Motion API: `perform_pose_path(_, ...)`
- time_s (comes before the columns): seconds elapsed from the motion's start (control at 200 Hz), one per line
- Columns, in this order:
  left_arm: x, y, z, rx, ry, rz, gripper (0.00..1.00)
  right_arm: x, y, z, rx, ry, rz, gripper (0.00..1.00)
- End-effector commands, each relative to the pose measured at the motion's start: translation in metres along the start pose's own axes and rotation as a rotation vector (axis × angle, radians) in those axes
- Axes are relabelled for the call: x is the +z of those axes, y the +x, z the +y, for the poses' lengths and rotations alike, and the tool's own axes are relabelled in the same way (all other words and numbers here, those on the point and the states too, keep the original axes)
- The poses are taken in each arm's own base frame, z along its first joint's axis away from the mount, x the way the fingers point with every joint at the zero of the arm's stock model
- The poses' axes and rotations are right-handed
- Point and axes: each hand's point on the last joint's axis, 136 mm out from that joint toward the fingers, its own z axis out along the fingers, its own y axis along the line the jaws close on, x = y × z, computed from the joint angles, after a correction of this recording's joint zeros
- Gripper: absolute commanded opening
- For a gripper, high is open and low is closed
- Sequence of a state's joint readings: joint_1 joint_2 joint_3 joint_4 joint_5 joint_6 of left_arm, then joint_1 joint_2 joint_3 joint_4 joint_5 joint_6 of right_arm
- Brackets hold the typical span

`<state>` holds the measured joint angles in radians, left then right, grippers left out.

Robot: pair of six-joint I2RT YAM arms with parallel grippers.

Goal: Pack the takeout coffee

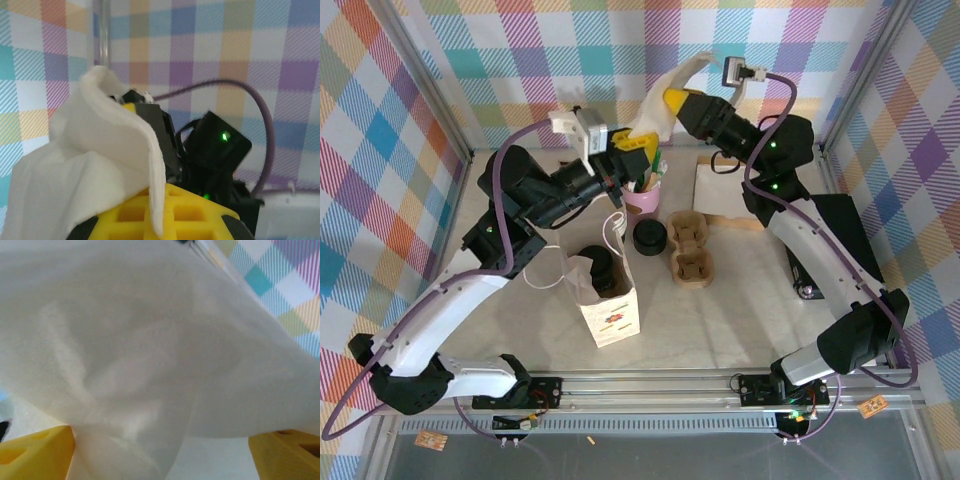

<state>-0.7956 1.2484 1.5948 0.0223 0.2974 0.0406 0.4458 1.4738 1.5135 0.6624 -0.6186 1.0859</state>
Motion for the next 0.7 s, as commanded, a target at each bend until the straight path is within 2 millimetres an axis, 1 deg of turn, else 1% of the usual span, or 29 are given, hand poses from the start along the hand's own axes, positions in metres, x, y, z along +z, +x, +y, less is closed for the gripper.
perform_pose_path(0.0, -0.015, 0.010, -0.017, 0.113, 0.084, 0.108, 0.00, -0.006, 0.015, 0.022, 0.097, -0.062, 0.083, 0.93)
perform_pose_path(0.165, -0.023, 0.016, -0.027, 0.122, 0.137, 0.150, 0.00, -0.007, 0.021, 0.042, 0.154, -0.180, 0.142, 0.95)
perform_pose_path(0.26, -0.028, 0.019, -0.030, 0.104, 0.146, 0.162, 0.00, -0.008, 0.022, 0.048, 0.185, -0.228, 0.154, 0.89)
perform_pose_path(0.46, -0.041, 0.025, -0.041, 0.028, 0.182, 0.182, 0.00, -0.014, 0.018, 0.059, 0.172, -0.248, 0.153, 0.66)
perform_pose_path(0.475, -0.043, 0.031, -0.041, 0.013, 0.182, 0.210, 0.00, -0.015, 0.017, 0.060, 0.169, -0.248, 0.153, 0.65)
perform_pose_path(0.545, -0.047, 0.037, -0.044, -0.018, 0.190, 0.230, 0.00, -0.019, 0.013, 0.063, 0.153, -0.243, 0.143, 0.62)
perform_pose_path(0.695, -0.053, 0.043, -0.046, -0.081, 0.192, 0.239, 0.00, -0.031, 0.002, 0.069, 0.113, -0.235, 0.111, 0.45)
